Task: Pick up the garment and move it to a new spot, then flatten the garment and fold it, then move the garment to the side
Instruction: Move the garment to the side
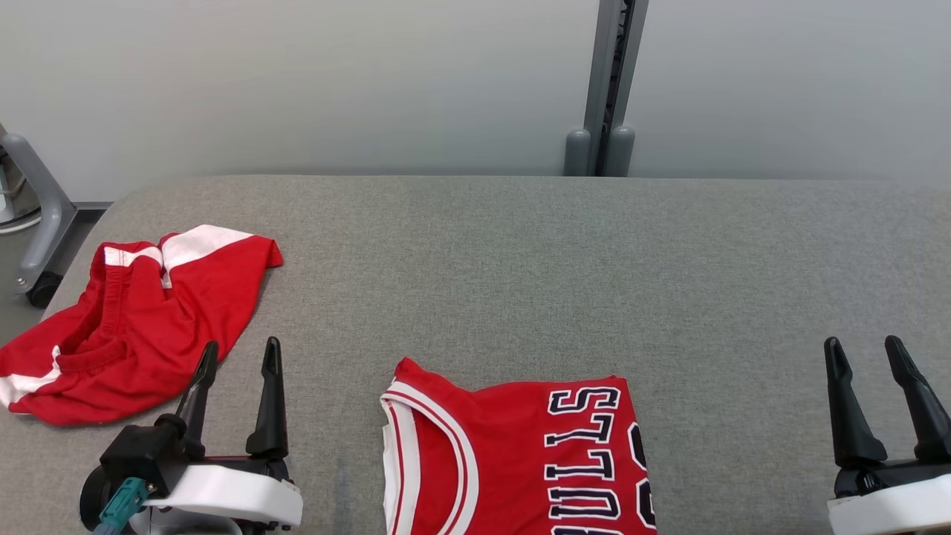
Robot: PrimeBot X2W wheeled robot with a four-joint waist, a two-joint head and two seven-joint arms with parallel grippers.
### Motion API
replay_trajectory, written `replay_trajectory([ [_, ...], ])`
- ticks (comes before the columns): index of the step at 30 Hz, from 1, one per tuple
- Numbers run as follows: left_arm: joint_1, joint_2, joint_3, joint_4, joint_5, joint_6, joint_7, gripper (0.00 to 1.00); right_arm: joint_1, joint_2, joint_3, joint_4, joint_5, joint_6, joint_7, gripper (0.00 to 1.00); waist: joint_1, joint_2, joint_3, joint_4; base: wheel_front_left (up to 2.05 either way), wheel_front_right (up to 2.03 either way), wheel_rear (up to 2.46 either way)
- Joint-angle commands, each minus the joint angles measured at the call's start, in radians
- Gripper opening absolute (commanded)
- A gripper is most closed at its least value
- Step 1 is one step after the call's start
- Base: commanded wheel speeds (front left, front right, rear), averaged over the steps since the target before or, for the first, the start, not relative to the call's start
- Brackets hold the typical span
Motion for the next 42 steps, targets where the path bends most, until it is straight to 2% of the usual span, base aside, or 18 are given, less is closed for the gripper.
replay_trajectory([
  [1, 0.002, 0.003, 0.005, 0.003, 0.008, -0.004, -0.004, 1.00, 0.002, -0.004, -0.001, 0.002, 0.003, 0.002, 0.005, 1.00, 0.0000, -0.0001, -0.001, 0.002, 0.00, 0.00, 0.00],
  [8, -0.010, -0.003, -0.007, 0.008, 0.009, -0.012, -0.004, 1.00, -0.027, -0.006, 0.051, 0.002, 0.041, 0.002, 0.041, 1.00, 0.0000, -0.0001, -0.001, 0.024, 0.00, 0.00, 0.00],
  [14, -0.030, -0.007, -0.020, 0.017, 0.009, -0.020, -0.001, 1.00, -0.067, -0.025, 0.153, 0.068, 0.117, 0.002, 0.235, 1.00, 0.0000, -0.0001, 0.011, 0.079, 0.00, 0.00, 0.00],
  [19, -0.048, -0.014, -0.030, 0.029, 0.008, -0.026, -0.001, 1.00, -0.101, -0.018, 0.176, 0.150, 0.165, 0.002, 0.417, 1.00, 0.0000, -0.0001, 0.021, 0.142, 0.00, 0.00, 0.00],
  [24, -0.054, -0.019, -0.042, 0.040, 0.009, -0.034, -0.001, 1.00, -0.112, 0.009, 0.134, 0.220, 0.166, 0.002, 0.547, 1.00, 0.0000, -0.0001, 0.029, 0.191, 0.00, 0.00, 0.00],
  [31, -0.067, -0.023, -0.051, 0.053, 0.009, -0.042, -0.002, 1.00, -0.088, 0.082, 0.021, 0.291, 0.135, 0.002, 0.768, 1.00, 0.0000, -0.0001, 0.043, 0.254, 0.00, 0.00, 0.00],
  [35, -0.069, -0.025, -0.048, 0.056, 0.007, -0.044, -0.002, 1.00, -0.073, 0.127, -0.038, 0.279, 0.093, 0.002, 0.865, 1.00, 0.0000, -0.0001, 0.057, 0.271, 0.00, 0.00, 0.00],
  [37, -0.068, -0.026, -0.046, 0.057, 0.008, -0.045, -0.003, 1.00, -0.074, 0.138, -0.048, 0.263, 0.086, 0.002, 0.873, 1.00, 0.0000, -0.0001, 0.061, 0.271, 0.00, 0.00, 0.00],
  [38, -0.068, -0.027, -0.045, 0.058, 0.009, -0.045, -0.003, 1.00, -0.075, 0.141, -0.052, 0.256, 0.081, 0.002, 0.876, 0.95, 0.0000, -0.0001, 0.062, 0.270, 0.00, 0.00, 0.00],
  [39, -0.069, -0.029, -0.044, 0.059, 0.010, -0.044, -0.003, 1.00, -0.077, 0.145, -0.054, 0.248, 0.082, 0.002, 0.873, 0.56, 0.0000, -0.0001, 0.063, 0.268, 0.00, 0.00, 0.00],
  [41, -0.074, -0.031, -0.047, 0.059, 0.011, -0.047, -0.004, 1.00, -0.083, 0.150, -0.054, 0.237, 0.079, 0.002, 0.864, 0.22, 0.0000, -0.0001, 0.065, 0.261, 0.00, 0.00, 0.00],
  [42, -0.077, -0.033, -0.048, 0.059, 0.011, -0.049, -0.004, 1.00, -0.086, 0.150, -0.054, 0.234, 0.078, 0.002, 0.858, 0.00, 0.0000, -0.0001, 0.065, 0.257, 0.00, 0.00, 0.00],
])
